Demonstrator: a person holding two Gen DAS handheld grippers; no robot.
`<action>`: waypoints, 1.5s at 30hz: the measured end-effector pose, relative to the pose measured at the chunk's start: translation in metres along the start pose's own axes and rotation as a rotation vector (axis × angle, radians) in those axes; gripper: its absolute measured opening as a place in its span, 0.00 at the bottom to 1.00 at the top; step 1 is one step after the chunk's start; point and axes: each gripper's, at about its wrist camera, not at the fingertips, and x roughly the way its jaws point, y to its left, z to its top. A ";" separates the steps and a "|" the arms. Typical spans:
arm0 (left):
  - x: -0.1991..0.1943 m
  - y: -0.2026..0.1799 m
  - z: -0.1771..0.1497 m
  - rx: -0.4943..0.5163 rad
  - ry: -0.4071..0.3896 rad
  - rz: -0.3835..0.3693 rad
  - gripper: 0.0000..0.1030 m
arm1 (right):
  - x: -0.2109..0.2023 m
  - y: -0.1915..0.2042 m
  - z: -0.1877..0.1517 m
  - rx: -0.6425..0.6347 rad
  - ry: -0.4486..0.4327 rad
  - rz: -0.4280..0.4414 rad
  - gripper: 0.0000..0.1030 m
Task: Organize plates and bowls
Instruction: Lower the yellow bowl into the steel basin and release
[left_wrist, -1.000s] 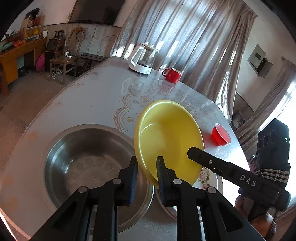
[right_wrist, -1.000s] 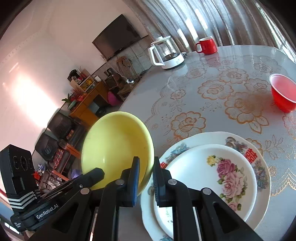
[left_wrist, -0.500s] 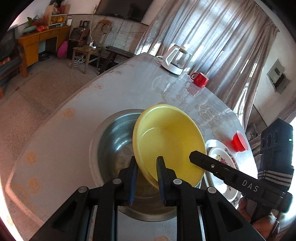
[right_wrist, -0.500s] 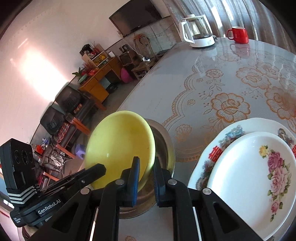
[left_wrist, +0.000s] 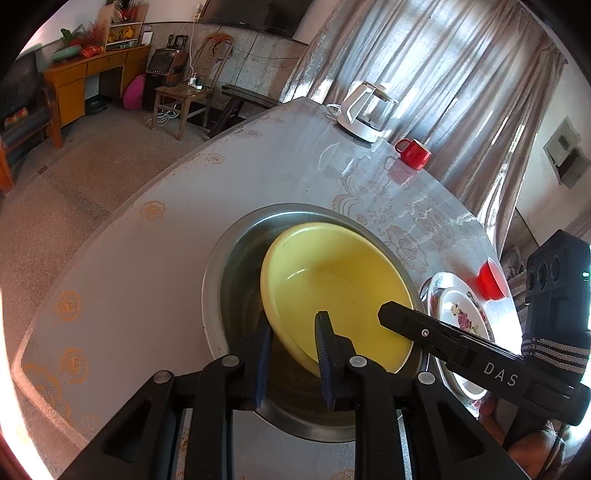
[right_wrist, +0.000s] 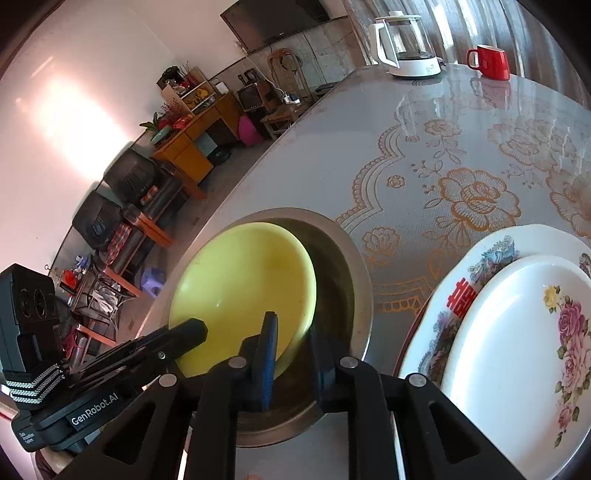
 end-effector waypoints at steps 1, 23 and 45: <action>0.000 0.000 0.001 -0.001 -0.001 0.000 0.22 | 0.000 0.001 0.000 -0.004 0.001 -0.002 0.17; -0.010 -0.005 -0.007 0.067 -0.063 0.089 0.34 | -0.010 0.012 -0.008 -0.056 -0.029 -0.040 0.27; -0.024 -0.023 -0.009 0.129 -0.096 0.088 0.41 | -0.036 0.002 -0.013 -0.041 -0.106 -0.003 0.27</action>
